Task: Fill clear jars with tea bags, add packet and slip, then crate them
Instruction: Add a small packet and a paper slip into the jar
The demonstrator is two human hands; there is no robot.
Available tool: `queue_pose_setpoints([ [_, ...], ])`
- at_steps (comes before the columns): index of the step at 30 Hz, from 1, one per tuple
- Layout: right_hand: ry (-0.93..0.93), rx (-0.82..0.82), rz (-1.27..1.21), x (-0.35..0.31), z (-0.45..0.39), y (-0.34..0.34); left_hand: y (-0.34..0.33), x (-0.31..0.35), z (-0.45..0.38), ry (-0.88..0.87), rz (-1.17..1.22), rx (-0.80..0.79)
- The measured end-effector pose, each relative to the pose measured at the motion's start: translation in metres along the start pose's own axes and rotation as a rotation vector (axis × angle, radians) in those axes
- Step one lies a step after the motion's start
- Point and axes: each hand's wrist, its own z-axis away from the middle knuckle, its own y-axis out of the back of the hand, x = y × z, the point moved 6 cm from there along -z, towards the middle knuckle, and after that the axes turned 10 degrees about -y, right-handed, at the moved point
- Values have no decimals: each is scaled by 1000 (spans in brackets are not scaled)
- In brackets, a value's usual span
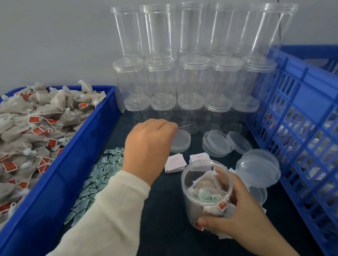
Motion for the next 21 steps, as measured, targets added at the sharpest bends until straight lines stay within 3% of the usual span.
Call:
queue_pose_setpoints([
  [3,25,-9,21,-9,0,-4,44,38,15,-205,-98,108],
  [8,100,2,40,-27,1,-13,50,69,25,-357,-231,-91],
  [12,148,4,79,-39,2,-16,37,68,29,-381,-186,-364],
  [15,162,-26,93,-44,6,-20,30,62,28,-302,-132,-726],
  [18,149,-60,78,-49,10,-21,35,58,24,-276,73,-610],
  [21,142,-50,49,-55,11,-20,57,37,25,-145,371,-174],
])
